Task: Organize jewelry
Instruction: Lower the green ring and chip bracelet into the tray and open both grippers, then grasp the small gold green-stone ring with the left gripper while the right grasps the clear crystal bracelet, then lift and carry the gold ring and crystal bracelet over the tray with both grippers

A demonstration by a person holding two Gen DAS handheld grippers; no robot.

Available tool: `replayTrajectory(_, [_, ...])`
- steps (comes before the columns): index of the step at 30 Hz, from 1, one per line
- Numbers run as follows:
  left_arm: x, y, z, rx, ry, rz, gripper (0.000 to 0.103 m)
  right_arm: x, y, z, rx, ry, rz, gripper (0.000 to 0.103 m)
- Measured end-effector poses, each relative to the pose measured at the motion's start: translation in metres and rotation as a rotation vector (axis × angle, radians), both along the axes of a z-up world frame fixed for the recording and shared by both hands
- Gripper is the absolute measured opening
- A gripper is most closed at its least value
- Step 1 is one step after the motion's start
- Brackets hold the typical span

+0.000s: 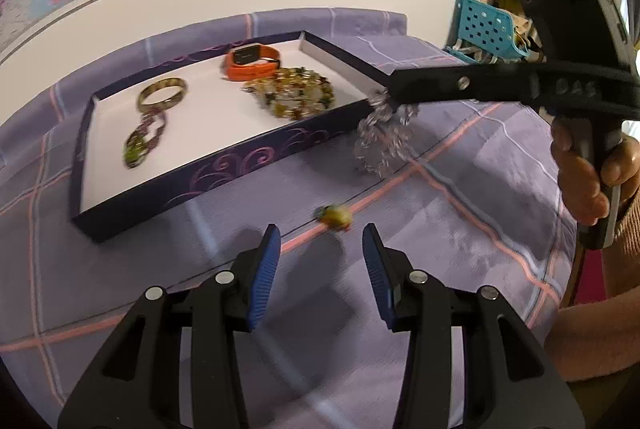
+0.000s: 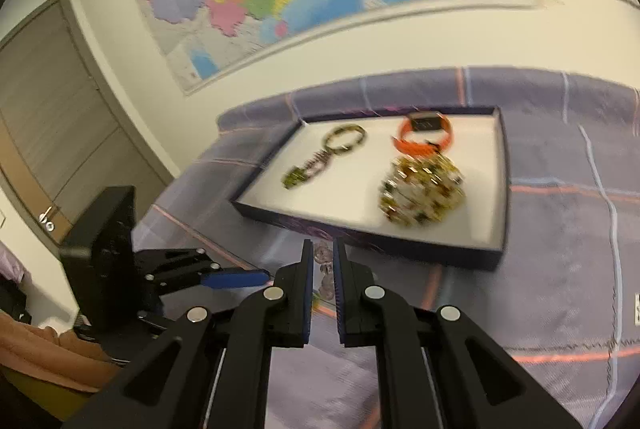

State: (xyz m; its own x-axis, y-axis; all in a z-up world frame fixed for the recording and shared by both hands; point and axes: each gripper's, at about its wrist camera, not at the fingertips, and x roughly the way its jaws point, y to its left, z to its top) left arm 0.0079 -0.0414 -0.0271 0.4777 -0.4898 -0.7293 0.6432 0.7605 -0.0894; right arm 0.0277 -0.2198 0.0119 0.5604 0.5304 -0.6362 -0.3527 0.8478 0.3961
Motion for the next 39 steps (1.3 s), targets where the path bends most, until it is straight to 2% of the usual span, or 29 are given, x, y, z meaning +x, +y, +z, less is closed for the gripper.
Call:
replayTrajectory(4, [0.007, -0.013, -0.004, 0.013, 0.022, -0.001, 0.040, 0.004, -0.010, -0.018, -0.017, 0.046, -0.035, 0.008])
replayTrajectory(7, [0.013, -0.017, -0.008, 0.023, 0.050, 0.001, 0.024, 0.005, -0.016, -0.031, -0.045, 0.079, -0.057, 0.008])
replayTrajectory(9, [0.013, -0.018, -0.008, 0.022, 0.049, -0.003, 0.022, 0.005, -0.019, -0.037, -0.059, 0.097, -0.065, 0.009])
replayTrajectory(11, [0.014, -0.019, -0.009, 0.018, 0.060, -0.012, 0.010, 0.004, -0.023, -0.041, -0.073, 0.107, -0.077, 0.013])
replayTrajectory(12, [0.014, -0.019, -0.010, 0.018, 0.062, -0.012, 0.009, 0.003, -0.024, -0.042, -0.082, 0.105, -0.085, 0.016])
replayTrajectory(14, [0.015, -0.017, -0.009, 0.010, 0.067, -0.011, 0.008, 0.001, -0.027, -0.041, -0.076, 0.096, -0.091, 0.033])
replayTrajectory(15, [0.016, -0.016, -0.010, 0.007, 0.070, -0.008, 0.007, 0.000, -0.027, -0.040, -0.076, 0.090, -0.089, 0.036])
replayTrajectory(18, [0.017, -0.016, -0.010, 0.001, 0.078, -0.004, 0.007, -0.001, -0.021, -0.037, -0.107, 0.066, -0.064, 0.041])
replayTrajectory(22, [0.016, -0.014, -0.007, 0.005, 0.060, 0.015, 0.020, -0.001, -0.007, -0.039, -0.153, 0.056, -0.028, 0.043])
replayTrajectory(24, [0.015, -0.015, -0.005, 0.008, 0.050, 0.016, 0.023, -0.001, -0.001, -0.041, -0.178, 0.052, -0.019, 0.046])
replayTrajectory(29, [0.019, -0.019, -0.006, 0.023, 0.051, 0.022, 0.024, 0.001, 0.012, -0.046, -0.251, 0.045, -0.007, 0.045])
replayTrajectory(31, [0.020, -0.020, -0.006, 0.029, 0.048, 0.026, 0.017, 0.001, 0.014, -0.046, -0.269, 0.039, -0.005, 0.045])
replayTrajectory(34, [0.019, -0.019, -0.007, 0.029, 0.048, 0.025, 0.017, 0.003, 0.015, -0.047, -0.287, 0.037, -0.007, 0.037])
replayTrajectory(36, [0.018, -0.019, -0.007, 0.029, 0.047, 0.024, 0.017, 0.003, 0.016, -0.047, -0.302, 0.032, -0.005, 0.026])
replayTrajectory(37, [0.018, -0.018, -0.007, 0.029, 0.046, 0.026, 0.017, 0.002, 0.017, -0.047, -0.301, 0.031, -0.001, 0.017])
replayTrajectory(39, [0.018, -0.016, -0.006, 0.025, 0.047, 0.030, 0.017, 0.002, 0.019, -0.046, -0.313, 0.025, 0.002, 0.017])
